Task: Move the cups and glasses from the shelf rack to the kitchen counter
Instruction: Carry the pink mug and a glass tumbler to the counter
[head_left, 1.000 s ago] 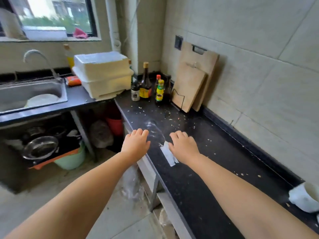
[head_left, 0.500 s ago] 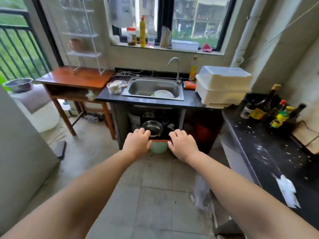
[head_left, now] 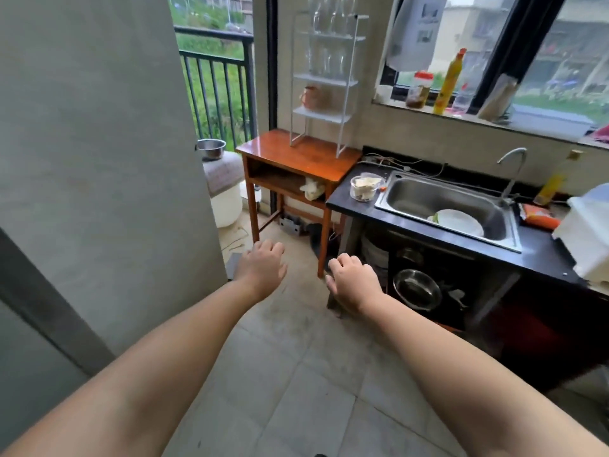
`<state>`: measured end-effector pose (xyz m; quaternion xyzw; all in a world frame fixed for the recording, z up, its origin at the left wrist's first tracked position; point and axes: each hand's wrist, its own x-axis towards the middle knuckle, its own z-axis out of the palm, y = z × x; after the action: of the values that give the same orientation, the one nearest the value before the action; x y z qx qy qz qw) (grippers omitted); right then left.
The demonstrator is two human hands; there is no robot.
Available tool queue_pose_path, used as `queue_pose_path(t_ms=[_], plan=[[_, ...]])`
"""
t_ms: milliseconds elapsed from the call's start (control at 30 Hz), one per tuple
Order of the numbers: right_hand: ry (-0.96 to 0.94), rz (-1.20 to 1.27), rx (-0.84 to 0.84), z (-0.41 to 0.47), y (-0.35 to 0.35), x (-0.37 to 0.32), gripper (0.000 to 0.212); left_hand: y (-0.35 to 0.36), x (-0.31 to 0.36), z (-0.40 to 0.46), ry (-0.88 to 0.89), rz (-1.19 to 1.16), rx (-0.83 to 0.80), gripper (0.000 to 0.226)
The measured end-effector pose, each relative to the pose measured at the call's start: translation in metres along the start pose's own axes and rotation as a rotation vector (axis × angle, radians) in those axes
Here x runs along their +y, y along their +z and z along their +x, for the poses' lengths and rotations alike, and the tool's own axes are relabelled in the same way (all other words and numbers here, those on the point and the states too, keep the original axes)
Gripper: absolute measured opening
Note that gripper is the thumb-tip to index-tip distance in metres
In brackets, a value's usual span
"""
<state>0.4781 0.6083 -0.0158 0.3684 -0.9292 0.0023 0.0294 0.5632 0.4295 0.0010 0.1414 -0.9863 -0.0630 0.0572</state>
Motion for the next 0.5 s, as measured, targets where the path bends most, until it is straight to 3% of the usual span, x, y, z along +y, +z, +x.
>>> queue_pose_path(t_ms=[167, 500], plan=[[-0.091, -0.008, 0.037, 0.096, 0.001, -0.005, 0.038, -0.001, -0.047, 0.071, -0.101, 0.014, 0.024, 0.036], [-0.096, 0.032, 0.009, 0.288, -0.006, 0.029, 0.035, -0.002, -0.112, 0.226, -0.241, -0.062, 0.037, 0.037]])
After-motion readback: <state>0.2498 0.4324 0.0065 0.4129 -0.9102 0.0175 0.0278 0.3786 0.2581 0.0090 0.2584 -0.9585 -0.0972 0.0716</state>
